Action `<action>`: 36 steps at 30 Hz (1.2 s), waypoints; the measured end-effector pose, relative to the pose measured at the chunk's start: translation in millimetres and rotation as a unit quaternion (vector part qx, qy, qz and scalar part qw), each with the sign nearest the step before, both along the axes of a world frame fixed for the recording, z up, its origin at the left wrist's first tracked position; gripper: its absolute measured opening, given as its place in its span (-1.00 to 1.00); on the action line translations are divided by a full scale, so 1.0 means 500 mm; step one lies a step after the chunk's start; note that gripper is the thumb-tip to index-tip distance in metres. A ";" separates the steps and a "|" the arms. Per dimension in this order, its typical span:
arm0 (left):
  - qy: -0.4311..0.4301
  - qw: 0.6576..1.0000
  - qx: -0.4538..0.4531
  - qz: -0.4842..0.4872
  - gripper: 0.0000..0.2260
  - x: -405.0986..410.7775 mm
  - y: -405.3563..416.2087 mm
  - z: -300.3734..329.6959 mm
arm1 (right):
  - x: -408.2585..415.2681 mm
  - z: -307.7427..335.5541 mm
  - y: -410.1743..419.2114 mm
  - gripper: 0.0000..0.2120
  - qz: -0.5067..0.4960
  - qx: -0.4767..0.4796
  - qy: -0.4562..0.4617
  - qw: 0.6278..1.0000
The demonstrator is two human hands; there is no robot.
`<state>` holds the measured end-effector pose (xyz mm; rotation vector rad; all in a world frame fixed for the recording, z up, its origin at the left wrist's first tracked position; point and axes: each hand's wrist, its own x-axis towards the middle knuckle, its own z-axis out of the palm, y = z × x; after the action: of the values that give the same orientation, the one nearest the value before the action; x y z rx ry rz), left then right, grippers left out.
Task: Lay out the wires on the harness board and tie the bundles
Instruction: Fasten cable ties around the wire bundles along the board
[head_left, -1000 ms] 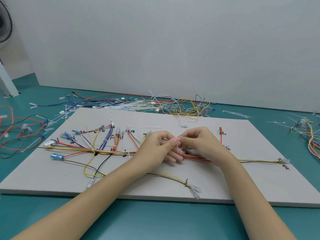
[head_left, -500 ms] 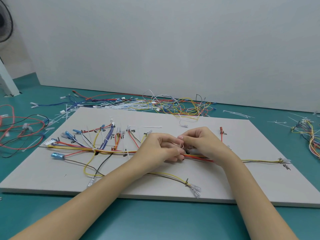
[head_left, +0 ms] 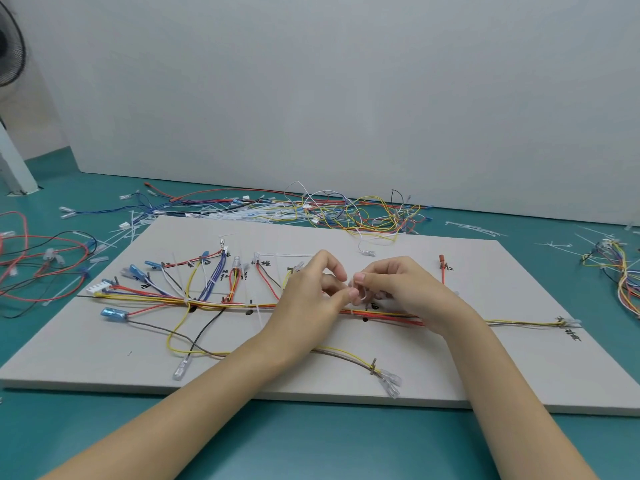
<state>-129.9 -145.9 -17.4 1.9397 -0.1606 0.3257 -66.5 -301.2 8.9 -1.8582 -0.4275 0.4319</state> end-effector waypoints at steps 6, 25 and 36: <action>0.000 0.998 0.049 -0.028 -0.74 0.005 0.000 -0.007 | 0.001 0.002 0.000 -0.76 -0.010 0.030 0.028 0.999; 0.002 0.996 0.085 -0.006 -0.71 0.005 -0.002 -0.013 | 0.008 -0.010 -0.006 -0.83 0.017 0.015 0.018 1.000; 0.005 0.997 0.083 -0.006 -0.71 0.006 -0.001 -0.015 | 0.005 -0.006 -0.008 -0.83 0.029 0.014 0.011 0.999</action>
<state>-126.7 -146.4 -25.1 2.1033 -0.1990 0.3027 -64.2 -305.0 6.1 -1.8159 -0.4699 0.4833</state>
